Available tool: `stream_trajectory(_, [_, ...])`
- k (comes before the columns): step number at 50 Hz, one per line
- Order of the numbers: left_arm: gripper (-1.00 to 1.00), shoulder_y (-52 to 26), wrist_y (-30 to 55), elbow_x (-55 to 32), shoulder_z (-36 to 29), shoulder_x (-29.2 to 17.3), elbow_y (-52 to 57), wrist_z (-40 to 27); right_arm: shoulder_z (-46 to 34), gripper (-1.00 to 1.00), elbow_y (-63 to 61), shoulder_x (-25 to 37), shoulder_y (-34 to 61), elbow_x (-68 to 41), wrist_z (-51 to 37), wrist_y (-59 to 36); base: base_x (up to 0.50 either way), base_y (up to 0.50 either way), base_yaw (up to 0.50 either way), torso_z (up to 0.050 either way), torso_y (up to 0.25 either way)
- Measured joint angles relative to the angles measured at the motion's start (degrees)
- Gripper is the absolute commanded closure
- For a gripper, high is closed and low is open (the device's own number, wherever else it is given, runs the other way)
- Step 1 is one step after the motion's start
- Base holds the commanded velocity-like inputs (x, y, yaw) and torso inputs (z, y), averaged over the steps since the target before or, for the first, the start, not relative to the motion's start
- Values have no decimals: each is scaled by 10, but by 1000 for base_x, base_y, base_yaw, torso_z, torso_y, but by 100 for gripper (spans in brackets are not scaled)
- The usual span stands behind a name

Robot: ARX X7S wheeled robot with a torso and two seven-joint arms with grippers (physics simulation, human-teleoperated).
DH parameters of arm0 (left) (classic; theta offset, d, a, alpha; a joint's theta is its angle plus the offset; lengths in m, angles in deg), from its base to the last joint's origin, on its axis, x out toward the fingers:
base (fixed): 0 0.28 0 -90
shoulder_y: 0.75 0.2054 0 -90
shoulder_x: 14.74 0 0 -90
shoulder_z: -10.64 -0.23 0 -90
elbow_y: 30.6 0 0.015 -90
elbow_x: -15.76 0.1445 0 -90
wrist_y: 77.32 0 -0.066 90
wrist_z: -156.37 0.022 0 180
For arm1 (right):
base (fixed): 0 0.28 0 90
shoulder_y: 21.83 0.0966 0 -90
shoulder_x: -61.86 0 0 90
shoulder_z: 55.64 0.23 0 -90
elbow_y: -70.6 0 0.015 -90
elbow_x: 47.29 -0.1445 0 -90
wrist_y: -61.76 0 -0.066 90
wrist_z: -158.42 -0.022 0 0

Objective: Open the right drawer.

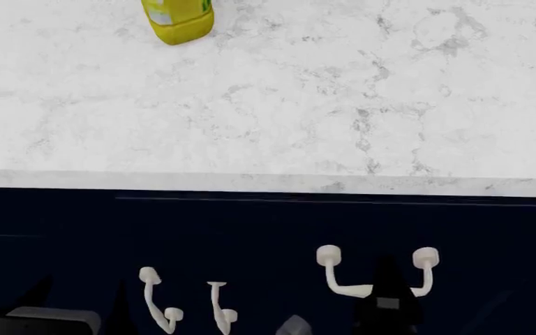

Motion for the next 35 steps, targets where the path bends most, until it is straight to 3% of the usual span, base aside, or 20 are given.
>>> stream_trajectory(35, [-100,-2,-8,-4,-6,-1,-8,-1,-7,100,-44,14,-28,13,21,-22,-1,2,2,0,0])
